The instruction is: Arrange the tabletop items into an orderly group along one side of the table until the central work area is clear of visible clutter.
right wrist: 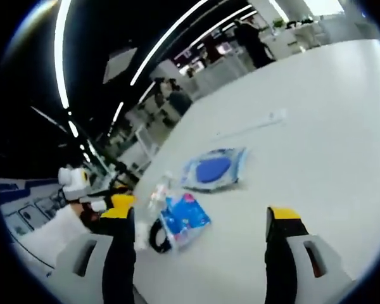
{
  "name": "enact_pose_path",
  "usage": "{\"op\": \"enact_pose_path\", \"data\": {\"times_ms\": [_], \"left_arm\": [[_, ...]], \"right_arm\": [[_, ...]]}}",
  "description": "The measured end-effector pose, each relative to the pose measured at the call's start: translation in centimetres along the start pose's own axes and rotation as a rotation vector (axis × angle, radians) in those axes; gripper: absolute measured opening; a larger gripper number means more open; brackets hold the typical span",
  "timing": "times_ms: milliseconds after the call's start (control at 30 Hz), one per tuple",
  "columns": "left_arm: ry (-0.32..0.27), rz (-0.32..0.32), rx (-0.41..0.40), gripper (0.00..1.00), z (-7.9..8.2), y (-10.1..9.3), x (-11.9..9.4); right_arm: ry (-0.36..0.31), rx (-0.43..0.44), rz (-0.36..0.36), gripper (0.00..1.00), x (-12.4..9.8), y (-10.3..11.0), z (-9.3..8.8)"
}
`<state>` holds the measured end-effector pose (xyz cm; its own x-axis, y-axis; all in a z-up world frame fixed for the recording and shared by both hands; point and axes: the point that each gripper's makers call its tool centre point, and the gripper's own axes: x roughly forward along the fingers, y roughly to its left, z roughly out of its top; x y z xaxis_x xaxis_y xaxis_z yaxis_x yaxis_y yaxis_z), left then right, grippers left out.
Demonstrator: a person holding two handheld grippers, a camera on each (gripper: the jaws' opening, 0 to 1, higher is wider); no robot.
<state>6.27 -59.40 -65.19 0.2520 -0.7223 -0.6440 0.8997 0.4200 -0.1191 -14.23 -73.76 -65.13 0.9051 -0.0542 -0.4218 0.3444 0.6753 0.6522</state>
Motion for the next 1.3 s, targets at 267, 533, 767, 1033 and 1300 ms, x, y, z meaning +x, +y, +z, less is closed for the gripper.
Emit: {"op": "enact_pose_path", "data": {"times_ms": [267, 533, 767, 1033, 1300], "left_arm": [[0.007, -0.001, -0.002, 0.87, -0.6, 0.1, -1.0], [0.029, -0.003, 0.023, 0.85, -0.7, 0.6, -0.6], [0.034, -0.014, 0.033, 0.82, -0.8, 0.7, -0.6], [0.069, -0.035, 0.038, 0.76, -2.5, 0.6, -0.7], [0.081, -0.045, 0.015, 0.76, -3.1, 0.4, -0.7]], "right_arm": [[0.007, -0.009, 0.003, 0.87, -0.6, 0.6, -0.7], [-0.009, 0.005, 0.000, 0.86, -0.8, 0.4, -0.3], [-0.007, 0.004, -0.006, 0.87, -1.0, -0.3, -1.5], [0.045, 0.023, -0.007, 0.86, -1.3, -0.4, -4.2], [0.078, 0.044, 0.006, 0.85, -1.0, 0.0, -5.4]]}}
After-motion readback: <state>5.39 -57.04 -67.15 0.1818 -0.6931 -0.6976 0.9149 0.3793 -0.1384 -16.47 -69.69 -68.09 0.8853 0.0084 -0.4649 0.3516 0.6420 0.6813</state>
